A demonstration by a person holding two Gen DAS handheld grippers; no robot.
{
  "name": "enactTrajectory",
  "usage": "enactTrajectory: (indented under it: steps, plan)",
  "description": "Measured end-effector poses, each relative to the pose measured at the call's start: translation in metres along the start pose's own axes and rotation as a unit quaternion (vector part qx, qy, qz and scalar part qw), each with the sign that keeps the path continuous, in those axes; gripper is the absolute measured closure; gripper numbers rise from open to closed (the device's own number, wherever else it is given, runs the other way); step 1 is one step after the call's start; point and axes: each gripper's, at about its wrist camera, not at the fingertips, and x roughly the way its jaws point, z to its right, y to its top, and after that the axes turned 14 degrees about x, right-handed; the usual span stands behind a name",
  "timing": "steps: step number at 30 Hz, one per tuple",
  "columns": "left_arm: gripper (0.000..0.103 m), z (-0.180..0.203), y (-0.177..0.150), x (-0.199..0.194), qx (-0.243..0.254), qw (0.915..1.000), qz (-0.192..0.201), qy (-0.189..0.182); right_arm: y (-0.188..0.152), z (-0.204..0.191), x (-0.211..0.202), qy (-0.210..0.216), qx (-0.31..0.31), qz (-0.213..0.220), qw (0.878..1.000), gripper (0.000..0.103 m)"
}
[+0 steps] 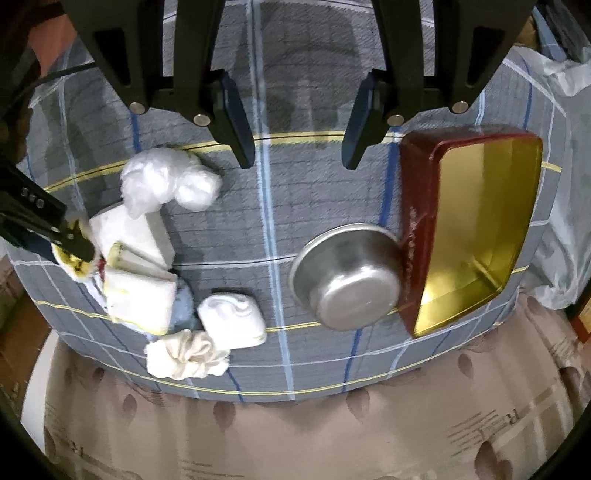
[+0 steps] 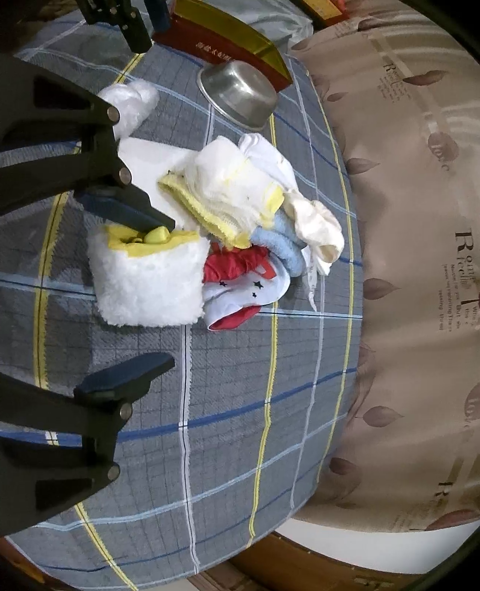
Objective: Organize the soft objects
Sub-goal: 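Close the right tool on the white fluffy slipper with yellow lining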
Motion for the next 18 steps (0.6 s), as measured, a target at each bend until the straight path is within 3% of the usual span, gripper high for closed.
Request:
enactTrajectory:
  steps: [3, 7, 18]
  plan:
    - [0.053, 0.009, 0.003, 0.001, 0.018, 0.9998, 0.001, -0.013, -0.001, -0.001, 0.003, 0.012, -0.003, -0.006, 1.0, 0.06]
    - [0.053, 0.022, 0.005, 0.001, 0.029, 0.9977, 0.002, -0.061, -0.004, -0.004, 0.005, 0.016, -0.008, -0.01, 1.0, 0.067]
    - [0.053, 0.049, 0.018, -0.002, 0.088, 0.9915, 0.02, -0.094, -0.004, 0.008, -0.018, -0.008, -0.005, 0.006, 1.0, 0.072]
